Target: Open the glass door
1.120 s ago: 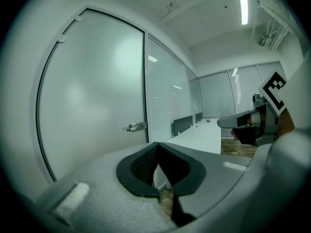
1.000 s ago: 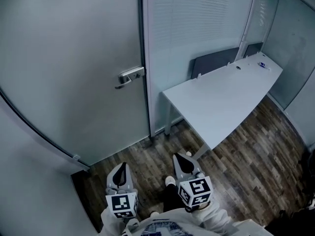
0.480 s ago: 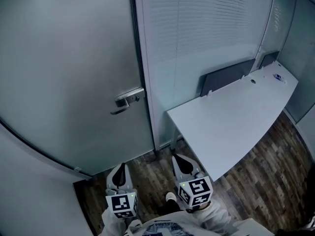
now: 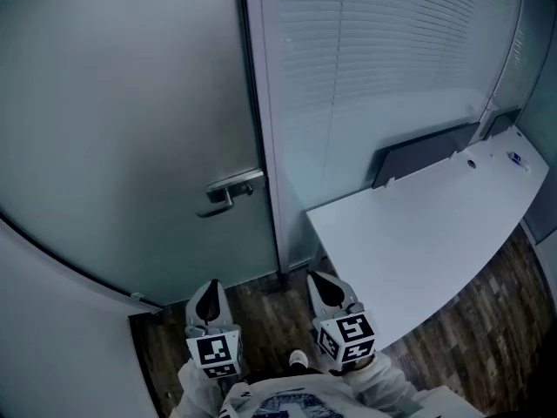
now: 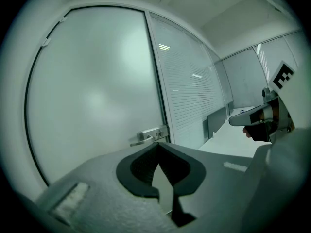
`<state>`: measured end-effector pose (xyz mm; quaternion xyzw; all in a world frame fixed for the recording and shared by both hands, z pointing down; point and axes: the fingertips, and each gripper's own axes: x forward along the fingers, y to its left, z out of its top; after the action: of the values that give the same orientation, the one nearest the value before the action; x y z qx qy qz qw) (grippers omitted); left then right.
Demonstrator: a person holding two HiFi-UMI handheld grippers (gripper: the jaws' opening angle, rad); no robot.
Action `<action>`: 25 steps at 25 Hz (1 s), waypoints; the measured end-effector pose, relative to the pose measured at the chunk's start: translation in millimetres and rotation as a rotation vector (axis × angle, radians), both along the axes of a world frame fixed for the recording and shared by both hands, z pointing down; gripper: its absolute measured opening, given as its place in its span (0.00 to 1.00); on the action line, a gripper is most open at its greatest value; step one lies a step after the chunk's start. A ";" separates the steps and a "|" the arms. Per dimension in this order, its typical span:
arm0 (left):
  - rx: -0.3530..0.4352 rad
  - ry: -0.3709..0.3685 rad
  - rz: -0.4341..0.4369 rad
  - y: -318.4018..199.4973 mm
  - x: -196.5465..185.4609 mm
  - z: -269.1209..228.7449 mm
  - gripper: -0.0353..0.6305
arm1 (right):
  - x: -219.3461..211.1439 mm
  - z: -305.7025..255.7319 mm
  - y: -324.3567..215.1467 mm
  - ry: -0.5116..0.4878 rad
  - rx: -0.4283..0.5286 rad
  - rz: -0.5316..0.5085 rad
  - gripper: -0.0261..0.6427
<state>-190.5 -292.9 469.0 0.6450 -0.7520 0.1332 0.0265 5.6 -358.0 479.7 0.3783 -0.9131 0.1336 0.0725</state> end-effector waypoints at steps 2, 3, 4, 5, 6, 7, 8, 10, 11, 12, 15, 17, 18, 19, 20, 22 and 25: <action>-0.014 0.005 -0.015 -4.5 -8.1 2.8 0.06 | -8.0 4.6 -2.9 -0.003 -0.020 -0.017 0.05; -0.022 0.005 -0.020 -6.6 -11.8 4.7 0.06 | -12.2 6.8 -3.3 -0.003 -0.026 -0.026 0.05; -0.030 0.003 -0.020 -9.3 -15.0 6.9 0.06 | -16.3 9.0 -4.1 -0.002 -0.031 -0.033 0.05; -0.040 -0.001 -0.018 -12.6 -17.7 9.3 0.06 | -20.1 11.4 -5.9 0.000 -0.037 -0.038 0.05; -0.052 -0.006 -0.012 -16.4 -20.2 12.0 0.16 | -23.6 13.7 -8.2 0.001 -0.043 -0.040 0.05; -0.064 -0.015 -0.007 -20.3 -23.0 14.9 0.18 | -27.0 15.6 -10.7 0.002 -0.049 -0.040 0.05; -0.076 -0.029 -0.002 -24.0 -26.1 17.9 0.18 | -30.2 16.8 -12.7 0.002 -0.053 -0.039 0.05; -0.105 -0.079 0.013 -31.0 -32.3 25.0 0.23 | -35.5 17.3 -14.5 0.005 -0.055 -0.039 0.05; -0.119 -0.117 0.023 -34.6 -34.9 29.1 0.27 | -36.9 16.8 -15.0 0.010 -0.053 -0.037 0.05; -0.130 -0.159 0.036 -38.8 -37.2 32.8 0.29 | -37.3 15.9 -16.1 0.015 -0.049 -0.033 0.05; -0.134 -0.249 0.076 -56.4 -42.9 35.7 0.34 | -33.3 11.8 -24.0 0.027 -0.040 0.000 0.05; -0.141 -0.269 0.096 -69.9 -46.7 37.0 0.37 | -27.4 11.3 -27.3 0.036 -0.043 0.027 0.05; -0.151 -0.280 0.103 -76.2 -49.1 39.6 0.39 | -23.7 12.3 -27.2 0.042 -0.048 0.040 0.05; -0.165 -0.294 0.109 -82.4 -51.9 43.4 0.40 | -19.3 13.9 -26.4 0.048 -0.052 0.053 0.05; -0.181 -0.314 0.112 -89.0 -54.9 47.6 0.41 | -14.2 15.8 -25.5 0.055 -0.058 0.067 0.05; -0.210 -0.386 0.117 -104.0 -60.4 53.7 0.42 | -2.5 17.7 -25.2 0.068 -0.068 0.098 0.05; -0.237 -0.546 0.130 -128.9 -66.4 58.5 0.42 | 12.6 15.4 -26.6 0.083 -0.081 0.138 0.05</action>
<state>-256.9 -421.8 527.4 0.6245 -0.6677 0.3899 -0.1103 18.1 -384.6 495.1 0.4424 -0.8749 0.1593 0.1163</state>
